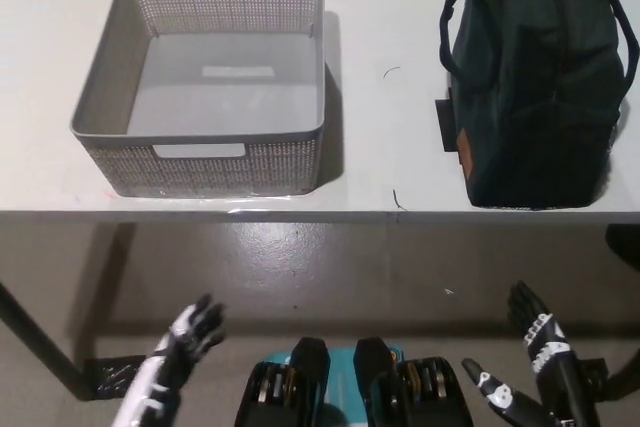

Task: Use both hands to pick up a lunch bag on the right hand side and place it into a container on the left hand side

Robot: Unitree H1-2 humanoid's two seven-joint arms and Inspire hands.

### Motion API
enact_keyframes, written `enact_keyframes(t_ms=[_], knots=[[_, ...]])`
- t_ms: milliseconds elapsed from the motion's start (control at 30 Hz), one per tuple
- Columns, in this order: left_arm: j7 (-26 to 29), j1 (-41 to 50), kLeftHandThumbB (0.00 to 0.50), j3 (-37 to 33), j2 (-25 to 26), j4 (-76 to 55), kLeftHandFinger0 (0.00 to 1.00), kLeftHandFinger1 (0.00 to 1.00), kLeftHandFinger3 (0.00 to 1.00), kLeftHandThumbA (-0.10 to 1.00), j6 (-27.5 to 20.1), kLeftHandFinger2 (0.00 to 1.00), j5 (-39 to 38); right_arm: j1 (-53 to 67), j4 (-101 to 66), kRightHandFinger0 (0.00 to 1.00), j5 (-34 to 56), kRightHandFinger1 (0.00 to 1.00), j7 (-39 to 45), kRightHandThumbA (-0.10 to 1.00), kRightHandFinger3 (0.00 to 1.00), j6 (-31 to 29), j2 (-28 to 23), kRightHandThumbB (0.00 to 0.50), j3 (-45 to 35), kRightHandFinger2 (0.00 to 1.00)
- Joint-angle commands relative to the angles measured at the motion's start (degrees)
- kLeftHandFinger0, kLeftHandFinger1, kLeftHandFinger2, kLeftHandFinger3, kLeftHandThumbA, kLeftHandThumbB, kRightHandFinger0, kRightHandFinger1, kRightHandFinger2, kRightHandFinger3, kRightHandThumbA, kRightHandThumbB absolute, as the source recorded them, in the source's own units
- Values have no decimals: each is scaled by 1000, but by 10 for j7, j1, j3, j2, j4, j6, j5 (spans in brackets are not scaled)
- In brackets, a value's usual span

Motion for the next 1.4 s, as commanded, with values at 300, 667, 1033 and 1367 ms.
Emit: enact_keyframes(t_ms=[300, 667, 1033, 1367], knots=[[-32, -108, 190, -94, -19, -44, 1000, 1000, 1000, 1000, 44, 1000, 86, -6, -146, 1000, 55, 1000, -16, 920, 1000, 4, -30, 183, -69, 1000], [-3, -196, 257, -125, -92, -12, 1000, 1000, 1000, 1000, 44, 1000, 148, -61, -111, 1000, 114, 1000, -30, 924, 1000, 2, -39, 235, -138, 1000], [13, -240, 262, -133, -168, -31, 1000, 1000, 1000, 1000, 100, 1000, 191, -66, -105, 1000, 157, 1000, -18, 943, 1000, 14, -48, 101, -158, 1000], [15, -303, 247, -106, -204, -22, 1000, 1000, 1000, 1000, 136, 1000, 185, -136, -73, 1000, 159, 1000, -17, 850, 1000, 31, -59, 109, -157, 1000]])
